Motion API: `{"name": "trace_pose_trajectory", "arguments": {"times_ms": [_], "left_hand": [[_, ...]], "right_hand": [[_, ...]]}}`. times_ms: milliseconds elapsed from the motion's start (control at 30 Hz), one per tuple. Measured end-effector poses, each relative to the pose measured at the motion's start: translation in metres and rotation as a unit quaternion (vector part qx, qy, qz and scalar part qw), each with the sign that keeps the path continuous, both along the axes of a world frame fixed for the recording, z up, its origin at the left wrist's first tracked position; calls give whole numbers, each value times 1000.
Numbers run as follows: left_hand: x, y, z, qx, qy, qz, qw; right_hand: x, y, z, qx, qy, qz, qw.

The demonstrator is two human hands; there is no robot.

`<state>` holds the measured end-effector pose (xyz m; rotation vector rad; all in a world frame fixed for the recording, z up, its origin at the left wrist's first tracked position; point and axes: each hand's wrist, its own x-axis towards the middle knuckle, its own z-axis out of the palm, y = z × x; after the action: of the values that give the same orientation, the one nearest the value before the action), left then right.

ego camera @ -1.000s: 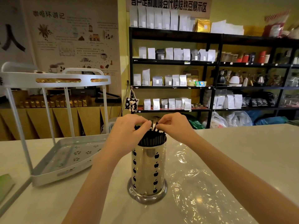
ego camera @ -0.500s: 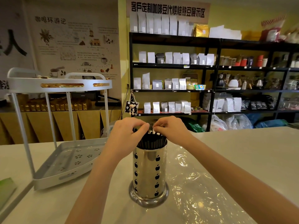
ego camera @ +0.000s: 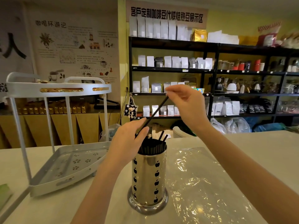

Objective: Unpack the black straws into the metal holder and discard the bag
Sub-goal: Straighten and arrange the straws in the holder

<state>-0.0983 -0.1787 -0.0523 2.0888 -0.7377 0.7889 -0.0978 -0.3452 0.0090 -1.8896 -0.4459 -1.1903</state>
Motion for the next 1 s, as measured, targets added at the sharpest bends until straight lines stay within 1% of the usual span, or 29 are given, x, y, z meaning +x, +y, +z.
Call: {"name": "trace_pose_trajectory", "arguments": {"times_ms": [100,167,267,333,367,400,467,533,567,700,767,800,833,900,933,1000], "left_hand": [[2,2,-1,-29,-54,20,998],[2,5,1,-66,-74,24,995],[-5,12,8,-136,-35,-21,990],[-9,19,14,-224,1,-60,973],[-10,24,16,-277,11,-74,958],[-12,29,19,-326,9,-80,942],[-14,38,22,-412,-16,-65,909],[-15,41,26,-462,-39,-47,885],[-15,40,28,-463,-45,-43,884],[-11,29,46,-406,-53,-39,911],[-8,23,56,-366,-51,-50,928],[-7,19,59,-337,-54,-55,938],[-5,15,60,-302,-57,-57,950],[-1,6,56,-210,-56,-48,975],[1,2,50,-159,-49,-39,985],[5,-4,33,-84,-21,-22,996]], "right_hand": [[-15,-5,15,78,-48,44,995],[-22,-10,19,134,-49,86,986],[-23,-19,15,229,7,160,960],[-21,-26,7,266,54,210,939],[-20,-28,1,262,76,218,937],[-19,-28,-8,241,98,211,942],[-17,-27,-30,172,139,181,958],[-14,-20,-50,108,168,185,962],[-12,-17,-58,73,175,184,964],[-4,-7,-73,-74,172,122,975],[-3,-6,-77,-116,165,85,976],[-4,-6,-78,-119,159,71,978],[-4,-8,-80,-107,147,59,982],[-2,-11,-85,-34,128,47,990],[-1,-13,-87,17,130,52,990],[0,-14,-93,90,174,90,976]]}}
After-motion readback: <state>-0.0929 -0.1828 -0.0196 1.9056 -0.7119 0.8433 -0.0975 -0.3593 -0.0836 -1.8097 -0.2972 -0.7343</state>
